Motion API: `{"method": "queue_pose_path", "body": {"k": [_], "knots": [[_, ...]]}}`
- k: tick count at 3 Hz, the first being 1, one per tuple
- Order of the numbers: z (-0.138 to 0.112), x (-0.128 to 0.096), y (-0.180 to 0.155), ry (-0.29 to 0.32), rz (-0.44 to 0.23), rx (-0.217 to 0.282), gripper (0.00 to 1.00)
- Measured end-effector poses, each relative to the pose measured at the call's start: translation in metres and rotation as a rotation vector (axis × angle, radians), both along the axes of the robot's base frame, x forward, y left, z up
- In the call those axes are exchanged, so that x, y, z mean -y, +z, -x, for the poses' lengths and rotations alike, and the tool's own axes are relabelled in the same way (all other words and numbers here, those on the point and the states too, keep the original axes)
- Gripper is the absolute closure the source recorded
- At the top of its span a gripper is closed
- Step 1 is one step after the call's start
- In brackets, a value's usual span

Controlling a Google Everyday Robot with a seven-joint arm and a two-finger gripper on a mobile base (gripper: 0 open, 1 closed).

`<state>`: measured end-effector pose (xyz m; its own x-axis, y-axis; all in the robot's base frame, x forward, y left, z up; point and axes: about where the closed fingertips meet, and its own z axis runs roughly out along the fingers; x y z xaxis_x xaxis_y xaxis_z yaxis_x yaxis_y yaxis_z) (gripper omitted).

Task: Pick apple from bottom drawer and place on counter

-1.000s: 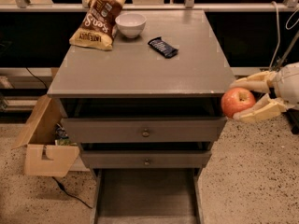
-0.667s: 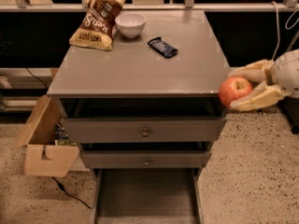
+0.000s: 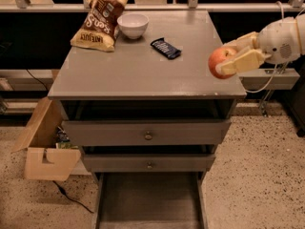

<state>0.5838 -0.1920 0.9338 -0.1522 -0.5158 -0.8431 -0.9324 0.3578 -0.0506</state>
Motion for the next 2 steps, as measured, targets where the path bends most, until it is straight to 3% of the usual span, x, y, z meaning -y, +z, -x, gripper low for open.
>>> {"method": "queue_pose_path", "body": {"k": [1,2], "knots": [[-0.054,-0.0257,-0.0068,-0.031,-0.057,-0.03,1.0],[-0.0579,-0.0287,-0.0067,-0.03,-0.064,-0.033,1.0]]}}
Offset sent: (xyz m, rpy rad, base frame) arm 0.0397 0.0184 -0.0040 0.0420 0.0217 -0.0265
